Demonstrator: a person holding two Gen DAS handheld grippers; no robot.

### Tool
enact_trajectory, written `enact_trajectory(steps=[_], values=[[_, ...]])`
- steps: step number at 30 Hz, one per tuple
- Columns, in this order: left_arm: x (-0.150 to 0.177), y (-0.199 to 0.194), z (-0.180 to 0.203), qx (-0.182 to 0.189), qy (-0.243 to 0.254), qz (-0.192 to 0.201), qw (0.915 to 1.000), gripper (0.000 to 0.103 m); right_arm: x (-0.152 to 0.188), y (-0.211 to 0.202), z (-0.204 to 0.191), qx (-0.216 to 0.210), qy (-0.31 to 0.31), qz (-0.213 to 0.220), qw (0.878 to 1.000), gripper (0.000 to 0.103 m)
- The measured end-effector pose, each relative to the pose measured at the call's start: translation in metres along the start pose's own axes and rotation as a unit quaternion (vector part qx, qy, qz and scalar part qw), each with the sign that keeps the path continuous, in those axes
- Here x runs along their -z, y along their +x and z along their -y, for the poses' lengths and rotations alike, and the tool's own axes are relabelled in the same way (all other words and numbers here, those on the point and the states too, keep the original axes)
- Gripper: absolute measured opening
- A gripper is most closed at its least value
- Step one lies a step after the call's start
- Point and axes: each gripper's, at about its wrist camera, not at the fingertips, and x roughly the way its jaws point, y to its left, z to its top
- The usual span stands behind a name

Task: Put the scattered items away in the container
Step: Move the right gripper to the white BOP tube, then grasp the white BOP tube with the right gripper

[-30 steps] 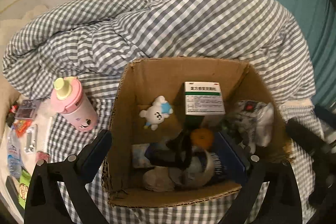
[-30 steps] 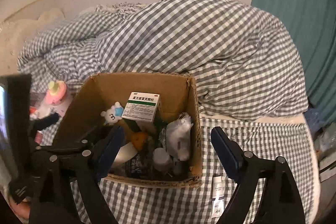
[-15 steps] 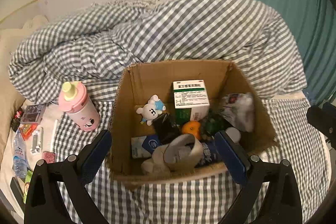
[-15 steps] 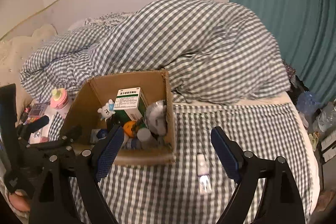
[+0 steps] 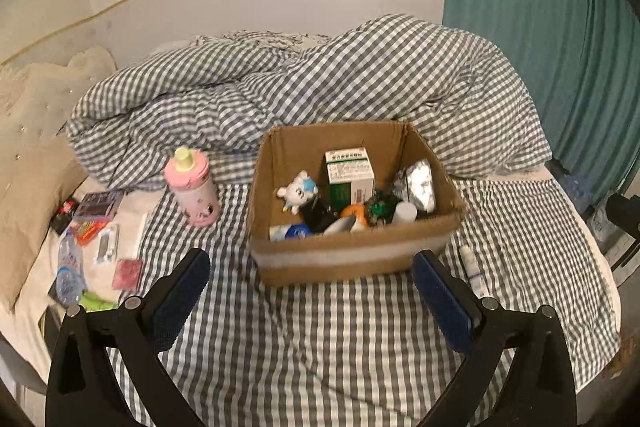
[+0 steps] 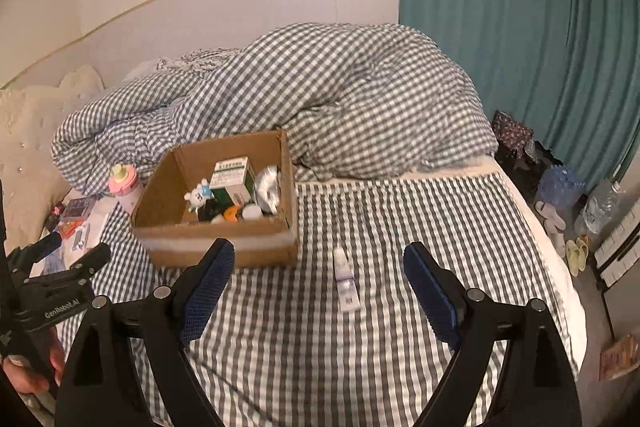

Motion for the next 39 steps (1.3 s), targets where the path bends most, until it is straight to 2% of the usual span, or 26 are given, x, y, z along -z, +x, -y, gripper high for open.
enact_trajectory(steps=[6,14,20,23,29,32,36,39], values=[[0.047,-0.011,0.002,-0.013,0.002,-0.002,0.9999,0.103,0.049,0.0,0.013,0.007,-0.001,-0.016,1.0,0.086],[0.102,0.016,0.014,-0.014,0.004,-0.026,0.9996,0.103,0.09,0.036,0.022,0.006,0.002,-0.046,0.999,0.086],[0.118,0.058,0.015,0.0,-0.006,-0.051,0.9987,0.103,0.1,0.095,0.024,0.011,0.003,-0.087,0.996,0.086],[0.122,0.087,0.015,0.005,-0.005,-0.076,0.9971,0.103,0.101,0.128,0.025,0.013,0.003,-0.109,0.994,0.086],[0.129,0.142,0.016,-0.011,-0.007,-0.105,0.9944,0.103,0.099,0.189,0.026,0.008,0.003,-0.14,0.99,0.086],[0.132,0.163,0.015,-0.024,-0.014,-0.107,0.9938,0.103,0.097,0.218,0.028,-0.005,0.008,-0.151,0.988,0.086],[0.138,0.186,0.011,-0.028,-0.037,-0.11,0.9929,0.103,0.098,0.253,0.03,0.001,-0.002,-0.17,0.985,0.086],[0.146,0.206,0.011,-0.026,-0.043,-0.14,0.9889,0.103,0.101,0.274,0.032,0.008,-0.003,-0.18,0.984,0.086]])
